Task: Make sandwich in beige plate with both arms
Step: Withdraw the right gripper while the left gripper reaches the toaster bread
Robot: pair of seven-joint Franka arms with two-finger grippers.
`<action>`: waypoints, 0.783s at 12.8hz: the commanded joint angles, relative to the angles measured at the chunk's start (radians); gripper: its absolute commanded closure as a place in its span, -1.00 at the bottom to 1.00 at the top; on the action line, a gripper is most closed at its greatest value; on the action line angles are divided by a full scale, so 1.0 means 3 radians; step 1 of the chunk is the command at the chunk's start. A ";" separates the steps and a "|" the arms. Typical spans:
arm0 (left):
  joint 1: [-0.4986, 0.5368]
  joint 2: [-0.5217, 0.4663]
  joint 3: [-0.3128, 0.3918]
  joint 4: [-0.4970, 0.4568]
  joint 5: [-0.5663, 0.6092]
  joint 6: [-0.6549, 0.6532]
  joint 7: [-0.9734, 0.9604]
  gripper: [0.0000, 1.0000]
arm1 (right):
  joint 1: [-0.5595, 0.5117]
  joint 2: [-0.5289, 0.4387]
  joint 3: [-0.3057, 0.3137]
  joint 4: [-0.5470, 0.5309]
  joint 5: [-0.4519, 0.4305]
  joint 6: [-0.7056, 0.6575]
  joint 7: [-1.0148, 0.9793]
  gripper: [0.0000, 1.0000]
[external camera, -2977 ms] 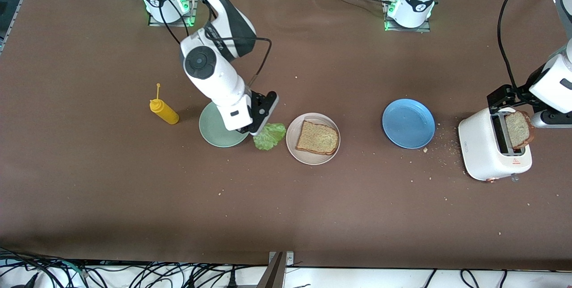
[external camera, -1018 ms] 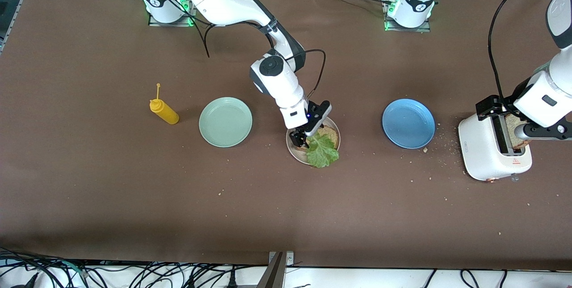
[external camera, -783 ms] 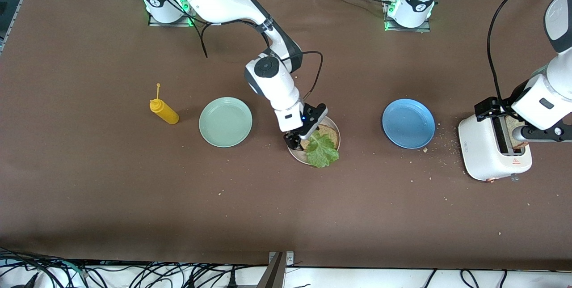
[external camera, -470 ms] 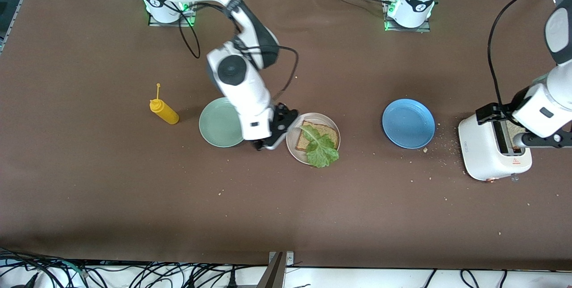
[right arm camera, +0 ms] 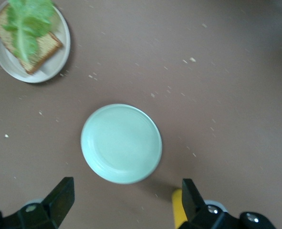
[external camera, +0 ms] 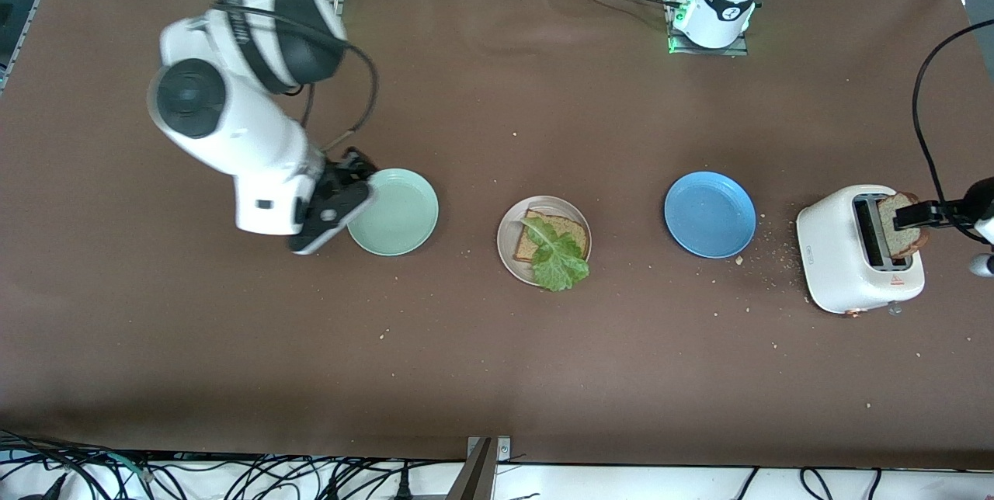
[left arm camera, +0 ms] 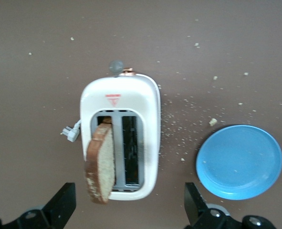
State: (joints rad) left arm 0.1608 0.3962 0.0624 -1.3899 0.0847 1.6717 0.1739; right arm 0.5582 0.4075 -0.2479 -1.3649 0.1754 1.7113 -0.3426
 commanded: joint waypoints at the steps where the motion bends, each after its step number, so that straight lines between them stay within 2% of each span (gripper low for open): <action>1: 0.0123 0.0029 -0.0019 -0.0035 -0.0063 0.0057 0.0162 -1.00 | 0.0026 -0.0039 -0.0257 0.0070 -0.0022 -0.0253 0.0017 -0.99; 7: 0.0364 0.0167 -0.0019 -0.0245 -0.0062 0.0083 0.0213 -1.00 | 0.0036 -0.0044 -0.0661 0.0091 -0.0216 -0.0376 0.0179 -0.94; 8: 0.0364 0.0182 -0.0019 -0.0270 -0.0063 0.0113 0.0213 -1.00 | 0.0036 -0.0054 -0.0722 0.0096 -0.0227 -0.0488 0.0500 -0.72; 9: 0.0364 0.0223 -0.0019 -0.0321 -0.0078 0.0210 0.0213 -1.00 | 0.0026 -0.0085 -0.0774 0.0096 -0.0207 -0.0545 0.0791 -0.73; 10: 0.0369 0.0239 -0.0019 -0.0408 -0.0083 0.0332 0.0213 -1.00 | 0.0026 -0.0090 -0.0774 0.0131 -0.0201 -0.0570 0.0820 -0.97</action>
State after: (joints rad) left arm 0.2662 0.4624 0.0621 -1.4771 0.0843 1.7193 0.2182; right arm 0.5565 0.3973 -0.4661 -1.3456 0.1253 1.5811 -0.1745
